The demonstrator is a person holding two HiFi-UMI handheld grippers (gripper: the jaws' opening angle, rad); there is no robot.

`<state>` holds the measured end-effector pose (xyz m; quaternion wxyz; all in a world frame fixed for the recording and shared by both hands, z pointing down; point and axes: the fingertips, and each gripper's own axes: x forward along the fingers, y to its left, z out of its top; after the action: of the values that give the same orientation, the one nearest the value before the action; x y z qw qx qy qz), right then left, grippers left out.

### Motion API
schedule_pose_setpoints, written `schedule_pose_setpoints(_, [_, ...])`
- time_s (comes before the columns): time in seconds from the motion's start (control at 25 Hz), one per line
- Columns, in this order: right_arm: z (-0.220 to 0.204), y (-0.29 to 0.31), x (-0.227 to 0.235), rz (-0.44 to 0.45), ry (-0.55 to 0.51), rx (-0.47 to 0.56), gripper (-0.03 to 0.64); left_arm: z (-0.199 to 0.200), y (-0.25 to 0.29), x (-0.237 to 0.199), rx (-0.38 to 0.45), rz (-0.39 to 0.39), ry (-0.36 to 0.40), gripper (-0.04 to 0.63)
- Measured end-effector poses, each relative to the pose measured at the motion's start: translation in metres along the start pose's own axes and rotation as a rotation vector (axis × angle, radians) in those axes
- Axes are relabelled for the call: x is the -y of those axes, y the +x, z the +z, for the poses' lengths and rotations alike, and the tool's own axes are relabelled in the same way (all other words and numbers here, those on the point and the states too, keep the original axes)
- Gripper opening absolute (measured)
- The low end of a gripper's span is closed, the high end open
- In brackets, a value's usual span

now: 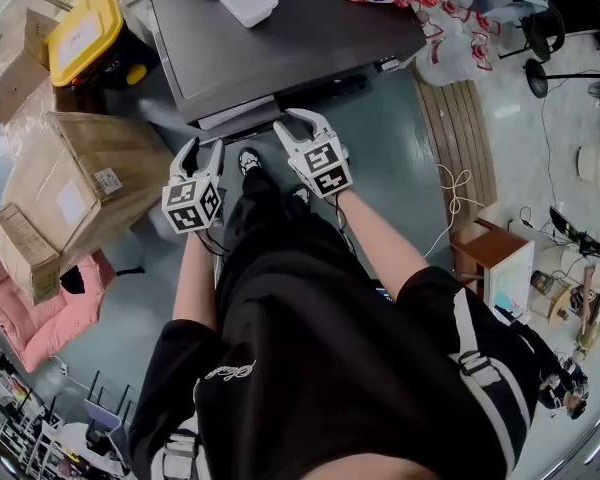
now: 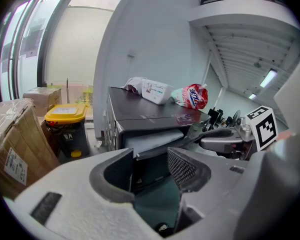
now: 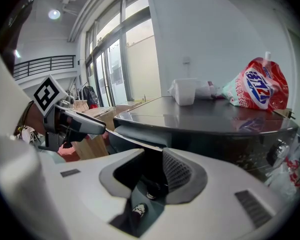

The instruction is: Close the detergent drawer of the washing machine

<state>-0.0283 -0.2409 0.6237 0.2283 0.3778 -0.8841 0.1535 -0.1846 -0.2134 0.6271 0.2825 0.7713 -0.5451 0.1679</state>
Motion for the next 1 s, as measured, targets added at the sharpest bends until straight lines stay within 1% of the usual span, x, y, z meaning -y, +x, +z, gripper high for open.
schedule_pose_setpoints(0.44, [-0.001,-0.001,0.001,0.011,-0.003,-0.008,0.117,0.001,0.001,0.001,-0.009,-0.001,-0.003,0.222])
schedule_pose_setpoints(0.6, [0.003,0.002,0.003,0.0,0.005,-0.007,0.117,0.008,0.002,-0.002,0.009,0.002,-0.006,0.216])
schedule_pose_setpoints(1.0, [0.008,0.013,0.007,-0.006,0.014,-0.012,0.117,0.015,0.011,-0.01,0.014,0.008,-0.017,0.221])
